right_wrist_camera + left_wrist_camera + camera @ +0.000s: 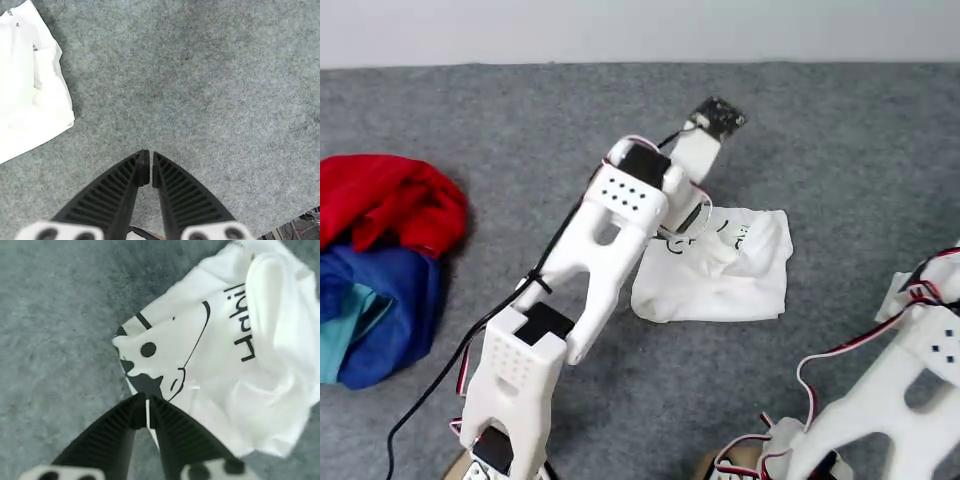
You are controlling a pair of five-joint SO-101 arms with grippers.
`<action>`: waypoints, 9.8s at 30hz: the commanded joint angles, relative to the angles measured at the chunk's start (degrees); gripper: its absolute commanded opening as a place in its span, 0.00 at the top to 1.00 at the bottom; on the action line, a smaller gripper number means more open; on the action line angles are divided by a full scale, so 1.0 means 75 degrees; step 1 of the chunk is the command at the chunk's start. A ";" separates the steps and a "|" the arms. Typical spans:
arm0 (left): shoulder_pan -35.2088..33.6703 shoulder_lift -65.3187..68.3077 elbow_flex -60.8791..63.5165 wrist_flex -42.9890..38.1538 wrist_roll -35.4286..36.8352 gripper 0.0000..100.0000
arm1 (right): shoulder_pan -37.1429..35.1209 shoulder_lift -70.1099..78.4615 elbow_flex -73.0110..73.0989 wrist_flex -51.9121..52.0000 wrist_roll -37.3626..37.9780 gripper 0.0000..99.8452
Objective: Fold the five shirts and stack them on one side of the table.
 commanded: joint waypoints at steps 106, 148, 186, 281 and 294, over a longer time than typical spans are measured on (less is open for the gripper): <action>-0.6130 -0.6763 0.3311 0.2309 -0.2168 0.98 | -0.4261 0.5023 -0.0750 -0.3042 -0.1700 0.82; -0.6142 -0.6763 0.3862 0.2309 -0.2145 0.98 | -0.4683 0.8563 -0.6025 -0.2045 0.0715 0.79; -0.6154 -0.6822 0.3862 0.2321 -0.2145 0.98 | -0.6582 0.7121 -0.4161 0.0862 0.0105 0.99; -0.6271 -0.7432 0.3862 0.2333 -0.2145 0.98 | -0.4448 1.0286 -0.4841 -0.1553 -0.0363 0.99; -0.6224 -0.7432 0.3862 0.2333 -0.2145 0.98 | -0.3417 0.9782 -0.6881 -0.1635 0.7478 0.99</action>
